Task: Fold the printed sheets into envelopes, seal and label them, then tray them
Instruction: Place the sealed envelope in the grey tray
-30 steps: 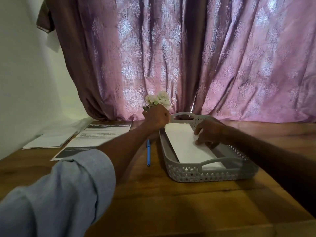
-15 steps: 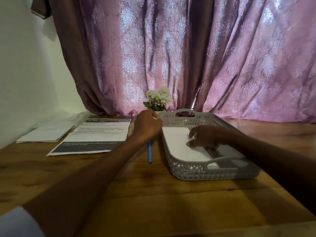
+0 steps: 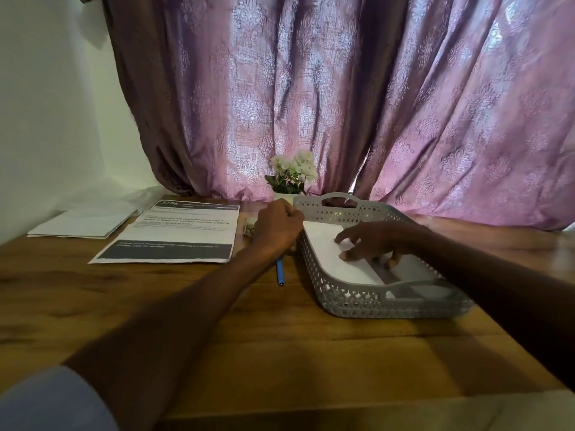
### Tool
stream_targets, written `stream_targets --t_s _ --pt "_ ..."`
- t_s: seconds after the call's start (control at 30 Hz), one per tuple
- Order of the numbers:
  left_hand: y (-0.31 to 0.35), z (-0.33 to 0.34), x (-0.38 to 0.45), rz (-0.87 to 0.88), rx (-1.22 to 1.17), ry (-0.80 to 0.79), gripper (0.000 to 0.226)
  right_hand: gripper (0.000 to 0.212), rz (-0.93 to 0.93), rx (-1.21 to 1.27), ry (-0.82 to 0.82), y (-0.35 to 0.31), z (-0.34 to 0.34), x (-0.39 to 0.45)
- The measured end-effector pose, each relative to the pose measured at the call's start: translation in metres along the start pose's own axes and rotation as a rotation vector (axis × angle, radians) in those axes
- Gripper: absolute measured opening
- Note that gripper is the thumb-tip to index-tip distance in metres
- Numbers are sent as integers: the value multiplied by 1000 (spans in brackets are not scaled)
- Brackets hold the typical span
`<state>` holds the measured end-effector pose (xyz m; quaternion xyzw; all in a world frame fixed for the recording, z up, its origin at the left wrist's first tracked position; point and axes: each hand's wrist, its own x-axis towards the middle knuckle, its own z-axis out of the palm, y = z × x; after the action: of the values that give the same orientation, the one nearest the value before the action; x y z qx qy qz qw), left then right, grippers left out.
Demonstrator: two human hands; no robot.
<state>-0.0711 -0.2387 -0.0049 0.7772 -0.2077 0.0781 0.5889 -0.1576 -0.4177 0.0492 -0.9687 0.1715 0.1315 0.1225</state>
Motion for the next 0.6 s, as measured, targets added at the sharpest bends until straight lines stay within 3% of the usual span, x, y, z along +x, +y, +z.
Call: stream_targets --t_s 0.27,0.4,0.5,0.6 --pt "-2 -3 1 30 31 -6 13 63 -9 -7 25 -3 -1 -6" --pt "4 -11 2 97 169 88 17 40 -173 -187 419 -13 -9 -22" --pt "8 -26 0 184 265 144 20 22 -235 -79 731 -38 -13 -45" --pt "10 -61 -8 296 300 161 22 22 -368 71 1009 -73 -1 -59"
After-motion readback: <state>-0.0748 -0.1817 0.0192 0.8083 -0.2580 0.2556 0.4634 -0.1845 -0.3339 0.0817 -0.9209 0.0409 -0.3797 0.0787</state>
